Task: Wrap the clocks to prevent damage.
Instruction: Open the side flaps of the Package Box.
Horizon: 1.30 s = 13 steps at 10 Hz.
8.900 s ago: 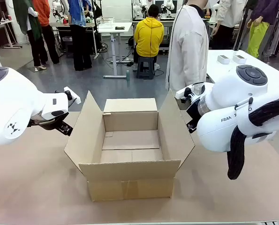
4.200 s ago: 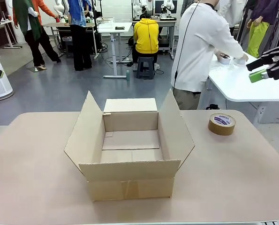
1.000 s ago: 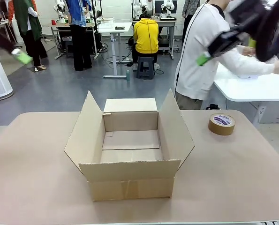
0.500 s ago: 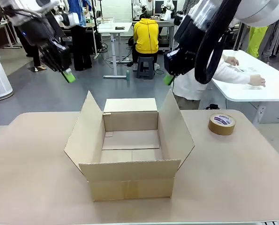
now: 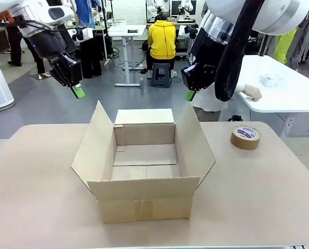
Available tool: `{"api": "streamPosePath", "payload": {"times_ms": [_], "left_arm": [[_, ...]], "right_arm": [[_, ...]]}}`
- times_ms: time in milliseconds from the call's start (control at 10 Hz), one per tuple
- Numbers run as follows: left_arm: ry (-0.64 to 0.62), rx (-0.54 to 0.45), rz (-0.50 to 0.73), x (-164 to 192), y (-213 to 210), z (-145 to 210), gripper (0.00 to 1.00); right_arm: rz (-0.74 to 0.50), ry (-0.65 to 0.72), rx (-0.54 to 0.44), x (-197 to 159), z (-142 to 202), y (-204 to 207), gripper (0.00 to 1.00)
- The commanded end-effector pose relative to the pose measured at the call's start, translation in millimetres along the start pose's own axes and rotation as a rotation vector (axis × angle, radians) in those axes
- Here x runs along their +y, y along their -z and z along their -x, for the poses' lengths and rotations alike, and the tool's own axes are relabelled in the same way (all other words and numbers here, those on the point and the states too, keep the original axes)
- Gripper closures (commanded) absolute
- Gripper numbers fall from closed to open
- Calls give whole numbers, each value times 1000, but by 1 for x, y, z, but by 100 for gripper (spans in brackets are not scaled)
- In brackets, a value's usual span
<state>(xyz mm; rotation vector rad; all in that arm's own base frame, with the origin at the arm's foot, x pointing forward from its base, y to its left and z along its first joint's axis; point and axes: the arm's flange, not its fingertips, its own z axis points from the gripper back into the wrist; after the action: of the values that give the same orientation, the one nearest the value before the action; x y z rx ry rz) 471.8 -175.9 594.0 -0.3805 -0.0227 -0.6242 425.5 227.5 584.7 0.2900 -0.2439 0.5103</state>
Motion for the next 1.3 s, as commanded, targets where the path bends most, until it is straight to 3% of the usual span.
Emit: {"api": "streamPosePath", "payload": {"times_ms": [0, 300, 500, 800, 1200], "left_arm": [[-30, 5, 1, -1, 4, -2, 100], [-11, 7, 4, 1, 4, -1, 100], [-80, 4, -133, -29, 15, -17, 100], [-170, 92, -298, -79, 38, -41, 100], [-268, 165, -424, -94, 93, -66, 100]], "right_arm": [[-17, 3, -11, 1, 1, -2, 100], [-2, -1, -3, 0, 0, -1, 99], [111, 55, 103, 33, -1, 19, 99], [210, 23, 176, 77, 6, 40, 99], [280, 71, 182, 78, 18, 71, 99]]}}
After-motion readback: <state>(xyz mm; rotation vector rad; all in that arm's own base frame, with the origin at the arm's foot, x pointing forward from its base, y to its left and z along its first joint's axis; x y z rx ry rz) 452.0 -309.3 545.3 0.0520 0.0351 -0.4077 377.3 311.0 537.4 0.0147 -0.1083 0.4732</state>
